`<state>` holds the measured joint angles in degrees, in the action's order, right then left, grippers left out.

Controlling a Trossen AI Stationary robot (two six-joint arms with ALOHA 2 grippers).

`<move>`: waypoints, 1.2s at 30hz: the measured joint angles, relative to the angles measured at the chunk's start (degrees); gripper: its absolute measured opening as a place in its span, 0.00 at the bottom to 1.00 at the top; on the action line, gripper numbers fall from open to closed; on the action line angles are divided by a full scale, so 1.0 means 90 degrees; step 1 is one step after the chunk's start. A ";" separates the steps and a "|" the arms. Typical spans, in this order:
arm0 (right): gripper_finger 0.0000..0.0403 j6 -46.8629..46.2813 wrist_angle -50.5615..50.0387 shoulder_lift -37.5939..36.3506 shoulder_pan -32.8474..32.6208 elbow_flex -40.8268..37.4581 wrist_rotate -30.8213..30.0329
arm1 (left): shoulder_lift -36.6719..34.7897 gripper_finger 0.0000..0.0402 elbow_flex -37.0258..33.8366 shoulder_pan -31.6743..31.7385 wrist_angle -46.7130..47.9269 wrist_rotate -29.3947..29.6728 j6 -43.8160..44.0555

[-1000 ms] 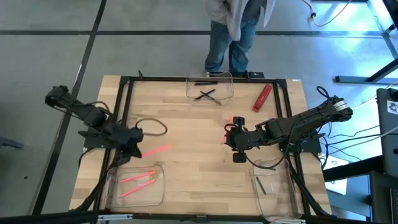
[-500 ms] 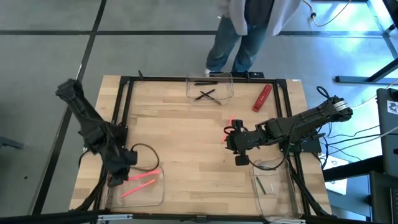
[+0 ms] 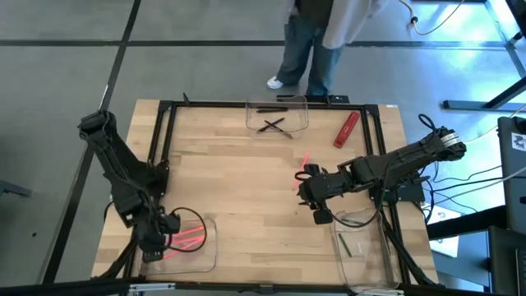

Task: Sort crayons/erasers/pens/pencils in bins
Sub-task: Put the pink colored pencil into the bottom left transparent bin, then put the green crayon into the bottom right transparent bin

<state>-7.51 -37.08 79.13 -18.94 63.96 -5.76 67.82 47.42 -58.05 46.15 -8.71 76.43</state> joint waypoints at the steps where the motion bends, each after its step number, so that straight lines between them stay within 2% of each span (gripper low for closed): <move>1: 0.35 0.0007 0.0000 0.0000 0.0000 0.0000 0.0000 | 0.0078 0.02 0.0000 -0.0012 0.0001 0.0000 -0.0003; 13: 0.35 0.0024 -0.0005 0.0000 0.0000 0.0000 0.0000 | 0.0821 0.02 0.0000 -0.0016 0.0011 0.0002 -0.0108; 21: 0.35 0.0027 -0.0007 0.0000 0.0000 0.0000 0.0000 | 0.1010 0.03 0.0000 -0.0013 0.0017 0.0017 -0.0205; 32: 0.35 0.0027 -0.0010 0.0000 0.0000 0.0000 0.0000 | 0.1010 0.22 0.0000 -0.0011 0.0154 0.0073 -0.0176; 36: 0.35 -0.0084 -0.0007 0.0000 0.0000 0.0000 -0.0065 | 0.1007 0.24 0.0000 0.0014 0.0153 0.0079 -0.0169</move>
<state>-8.26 -37.15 79.13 -18.94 63.96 -6.35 76.87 47.42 -57.92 47.53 -8.00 74.91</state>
